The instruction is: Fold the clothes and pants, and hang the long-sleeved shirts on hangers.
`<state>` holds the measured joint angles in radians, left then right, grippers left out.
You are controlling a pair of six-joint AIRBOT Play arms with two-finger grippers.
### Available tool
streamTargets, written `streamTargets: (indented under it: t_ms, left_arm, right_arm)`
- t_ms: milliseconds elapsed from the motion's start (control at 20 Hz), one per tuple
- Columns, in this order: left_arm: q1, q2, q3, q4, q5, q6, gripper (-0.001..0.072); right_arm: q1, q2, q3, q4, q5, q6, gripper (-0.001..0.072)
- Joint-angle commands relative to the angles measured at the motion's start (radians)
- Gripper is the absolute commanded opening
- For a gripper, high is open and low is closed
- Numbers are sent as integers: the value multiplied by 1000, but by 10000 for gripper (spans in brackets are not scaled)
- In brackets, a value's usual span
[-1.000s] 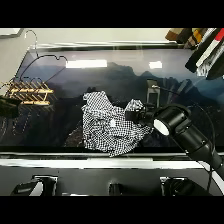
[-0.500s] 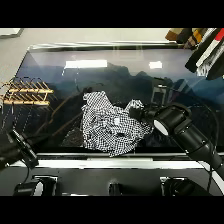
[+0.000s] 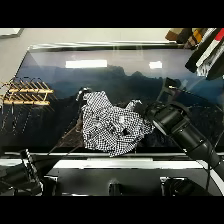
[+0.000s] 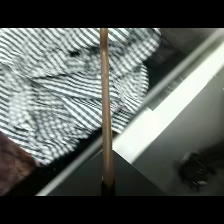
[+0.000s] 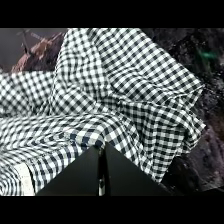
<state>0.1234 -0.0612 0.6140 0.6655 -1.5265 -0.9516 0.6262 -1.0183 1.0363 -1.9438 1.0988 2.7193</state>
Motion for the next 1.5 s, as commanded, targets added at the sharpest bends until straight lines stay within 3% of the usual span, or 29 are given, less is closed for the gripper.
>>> streamTargets:
  t_ms: [0,300,550,1000,1200,1300,1450]
  left_arm:
    - [0,9,-6,-20,-63,-18,12]
    - [0,9,-48,-45,-63,-26,12]
    - [0,7,-124,-65,-60,-24,12]
    - [0,-16,-187,-62,-8,21,12]
    - [0,-42,-187,70,94,28,11]
    - [0,-43,-177,59,136,33,11]
    - [0,-42,-115,17,87,32,11]
  right_arm:
    - [-1,-7,0,-34,8,61,29]
    - [-1,-7,0,-126,47,131,29]
    - [0,-4,0,-125,19,130,29]
    - [0,29,2,-32,-43,49,29]
    - [0,69,2,-19,-58,-5,29]
    - [0,93,2,-19,-55,-26,29]
    - [0,96,3,-31,-40,-50,29]
